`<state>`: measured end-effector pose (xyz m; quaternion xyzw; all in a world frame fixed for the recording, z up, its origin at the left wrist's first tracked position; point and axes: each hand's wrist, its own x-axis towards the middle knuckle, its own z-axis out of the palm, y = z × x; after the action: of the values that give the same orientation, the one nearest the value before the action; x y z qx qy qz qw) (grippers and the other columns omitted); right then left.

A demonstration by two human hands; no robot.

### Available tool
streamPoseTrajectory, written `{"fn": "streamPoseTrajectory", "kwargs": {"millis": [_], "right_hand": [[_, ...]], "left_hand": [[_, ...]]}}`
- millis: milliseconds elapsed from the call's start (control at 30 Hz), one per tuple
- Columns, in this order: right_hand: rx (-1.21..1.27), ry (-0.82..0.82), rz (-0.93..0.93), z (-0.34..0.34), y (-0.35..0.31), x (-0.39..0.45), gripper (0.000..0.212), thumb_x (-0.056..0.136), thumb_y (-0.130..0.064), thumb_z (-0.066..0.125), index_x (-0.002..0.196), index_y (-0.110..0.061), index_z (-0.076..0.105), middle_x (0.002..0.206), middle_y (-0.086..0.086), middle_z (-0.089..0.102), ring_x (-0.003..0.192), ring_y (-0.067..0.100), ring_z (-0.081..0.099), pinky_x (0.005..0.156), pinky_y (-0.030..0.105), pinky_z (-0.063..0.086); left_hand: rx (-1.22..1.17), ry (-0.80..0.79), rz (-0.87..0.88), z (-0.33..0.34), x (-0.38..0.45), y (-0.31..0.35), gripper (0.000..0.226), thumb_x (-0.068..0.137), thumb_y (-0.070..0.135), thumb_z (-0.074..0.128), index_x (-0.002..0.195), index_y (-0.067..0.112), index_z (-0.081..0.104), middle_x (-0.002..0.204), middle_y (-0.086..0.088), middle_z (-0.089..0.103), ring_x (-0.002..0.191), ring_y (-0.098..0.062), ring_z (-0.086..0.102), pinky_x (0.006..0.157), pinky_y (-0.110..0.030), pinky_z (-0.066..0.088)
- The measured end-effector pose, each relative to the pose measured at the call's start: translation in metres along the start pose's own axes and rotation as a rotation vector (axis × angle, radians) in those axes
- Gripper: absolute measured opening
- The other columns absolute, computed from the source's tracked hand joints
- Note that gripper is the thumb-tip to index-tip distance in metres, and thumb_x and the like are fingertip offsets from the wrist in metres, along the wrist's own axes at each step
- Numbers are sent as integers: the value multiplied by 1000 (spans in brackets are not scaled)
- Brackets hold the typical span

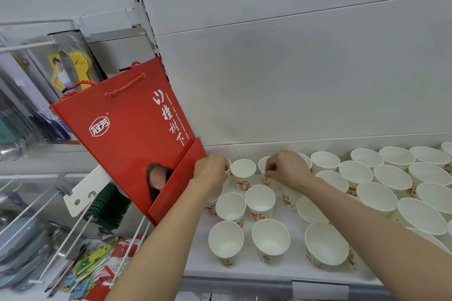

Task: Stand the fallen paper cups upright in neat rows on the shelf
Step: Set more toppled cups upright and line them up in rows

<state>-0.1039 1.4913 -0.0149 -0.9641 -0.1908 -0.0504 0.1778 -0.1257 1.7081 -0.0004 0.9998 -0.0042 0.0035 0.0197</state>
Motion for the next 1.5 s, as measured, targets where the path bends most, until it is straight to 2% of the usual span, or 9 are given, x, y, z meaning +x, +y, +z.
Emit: {"fn": "streamPoseTrajectory", "kwargs": {"millis": [233, 367, 533, 700, 933, 1200, 1367, 1433, 1500], "right_hand": [[52, -69, -46, 0, 13, 4, 17, 80, -5, 61, 87, -17, 71, 95, 1, 70, 91, 20, 60, 75, 31, 48], [22, -60, -73, 0, 8, 2, 19, 81, -19, 66, 99, -21, 70, 98, -3, 67, 102, 14, 52, 82, 34, 47], [-19, -27, -59, 0, 2, 4, 11, 79, -23, 66, 88, -23, 72, 87, -2, 68, 95, 16, 55, 73, 34, 49], [41, -51, -22, -1, 8, 5, 9, 77, -14, 65, 79, -20, 72, 84, -1, 70, 87, 18, 59, 71, 35, 51], [95, -13, -1, -1, 15, -1, 13, 74, -6, 63, 74, -15, 72, 78, 2, 70, 76, 20, 61, 67, 35, 51], [139, -24, -8, 8, 13, -1, 12, 75, -5, 62, 75, -14, 71, 79, 2, 70, 77, 23, 62, 68, 36, 50], [155, 87, -36, 0, 12, -10, 25, 81, -20, 70, 105, -19, 70, 106, -1, 67, 106, 18, 56, 81, 32, 46], [193, 177, -83, -10, 10, -21, 25, 80, -22, 72, 105, -23, 71, 103, -4, 67, 107, 14, 53, 81, 33, 46], [224, 143, -149, -17, 9, -36, 19, 79, -23, 73, 98, -28, 72, 94, -12, 65, 98, 6, 53, 77, 31, 46]], "left_hand": [[-4, 39, -21, 6, 7, -9, 8, 84, 22, 66, 90, 22, 71, 96, -2, 69, 93, -27, 64, 68, -29, 41], [-11, 76, 6, 4, 8, -11, 12, 82, 30, 69, 92, 24, 71, 95, 0, 71, 93, -26, 65, 74, -31, 47], [36, 72, 53, 7, 4, -9, 5, 83, 31, 68, 87, 30, 66, 93, 1, 70, 91, -26, 65, 68, -31, 43], [-109, 71, 136, 1, 0, -4, 37, 80, 27, 73, 115, 35, 64, 121, 10, 62, 112, -16, 58, 85, -33, 48], [-40, 92, 218, 4, -2, 12, 12, 81, 28, 71, 93, 29, 73, 118, 13, 59, 108, -14, 57, 77, -26, 40], [64, 172, 276, 7, -1, 15, 19, 85, 30, 65, 103, 30, 71, 116, 10, 62, 107, -17, 58, 84, -27, 36], [-154, 197, 161, -10, -23, 0, 33, 87, 37, 66, 120, 30, 64, 124, 12, 61, 115, -14, 55, 87, -31, 46], [-118, 250, 69, -18, -37, -15, 25, 88, 29, 65, 113, 30, 67, 116, 8, 65, 110, -17, 57, 82, -33, 47], [-61, 193, 0, -20, -54, -29, 24, 85, 21, 63, 105, 32, 70, 108, 7, 67, 105, -19, 59, 76, -32, 47]]}}
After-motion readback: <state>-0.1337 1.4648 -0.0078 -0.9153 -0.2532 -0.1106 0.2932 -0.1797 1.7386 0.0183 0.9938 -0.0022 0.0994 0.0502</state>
